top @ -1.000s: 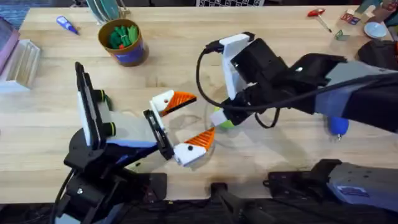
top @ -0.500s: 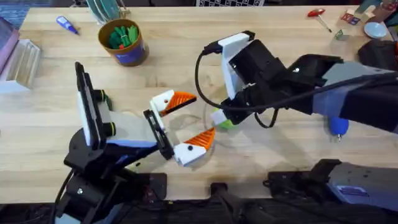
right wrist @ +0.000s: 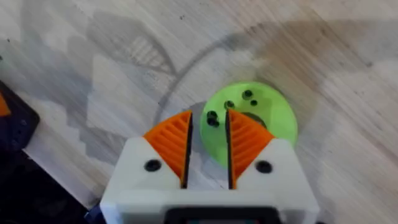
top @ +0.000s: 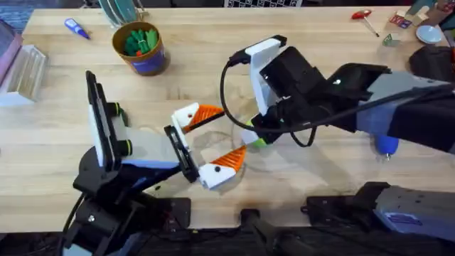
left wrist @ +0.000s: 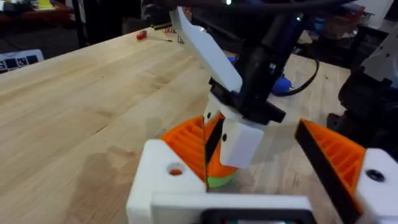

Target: Pick up the gripper from the table and insert it into the empty holder that is missing its gripper. Then pick up a screw, insert it into the mounting hole, and use the screwdriver to tighten it. Finally, clean up the table by picking up the vegetable and placing it into the bucket.

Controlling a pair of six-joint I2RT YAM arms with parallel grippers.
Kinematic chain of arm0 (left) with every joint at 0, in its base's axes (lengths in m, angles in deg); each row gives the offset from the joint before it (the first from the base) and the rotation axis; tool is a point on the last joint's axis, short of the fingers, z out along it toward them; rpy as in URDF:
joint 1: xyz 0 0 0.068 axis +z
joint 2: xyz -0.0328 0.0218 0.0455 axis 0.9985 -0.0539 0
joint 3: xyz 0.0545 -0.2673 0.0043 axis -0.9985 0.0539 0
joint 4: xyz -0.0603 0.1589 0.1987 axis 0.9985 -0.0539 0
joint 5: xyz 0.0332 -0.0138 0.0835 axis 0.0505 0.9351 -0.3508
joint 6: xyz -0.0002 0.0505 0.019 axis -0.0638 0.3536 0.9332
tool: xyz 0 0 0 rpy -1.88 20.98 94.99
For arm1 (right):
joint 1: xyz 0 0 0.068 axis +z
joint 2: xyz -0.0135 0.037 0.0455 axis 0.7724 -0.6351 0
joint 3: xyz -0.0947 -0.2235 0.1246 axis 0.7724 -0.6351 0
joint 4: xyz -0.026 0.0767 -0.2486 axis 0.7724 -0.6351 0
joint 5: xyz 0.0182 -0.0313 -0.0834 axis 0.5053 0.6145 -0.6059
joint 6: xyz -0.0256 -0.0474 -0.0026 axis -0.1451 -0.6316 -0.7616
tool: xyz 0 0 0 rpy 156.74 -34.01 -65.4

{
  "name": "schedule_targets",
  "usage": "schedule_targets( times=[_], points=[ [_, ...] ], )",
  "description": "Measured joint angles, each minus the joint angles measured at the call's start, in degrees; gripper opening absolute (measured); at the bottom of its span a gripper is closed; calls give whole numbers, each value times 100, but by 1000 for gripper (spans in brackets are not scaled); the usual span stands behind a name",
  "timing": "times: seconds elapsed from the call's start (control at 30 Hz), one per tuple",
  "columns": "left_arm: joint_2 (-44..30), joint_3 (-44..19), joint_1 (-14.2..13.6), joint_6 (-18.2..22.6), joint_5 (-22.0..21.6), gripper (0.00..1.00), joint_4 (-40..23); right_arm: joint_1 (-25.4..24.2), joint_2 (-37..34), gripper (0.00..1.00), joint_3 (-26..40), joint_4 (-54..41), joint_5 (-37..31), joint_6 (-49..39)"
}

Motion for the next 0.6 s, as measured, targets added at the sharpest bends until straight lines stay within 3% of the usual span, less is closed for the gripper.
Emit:
schedule_targets(
  times=[0.6],
  points=[
    [0,0,0,0,0,909,0,121,-64,284,-2,34,-66,-776]
  ],
)
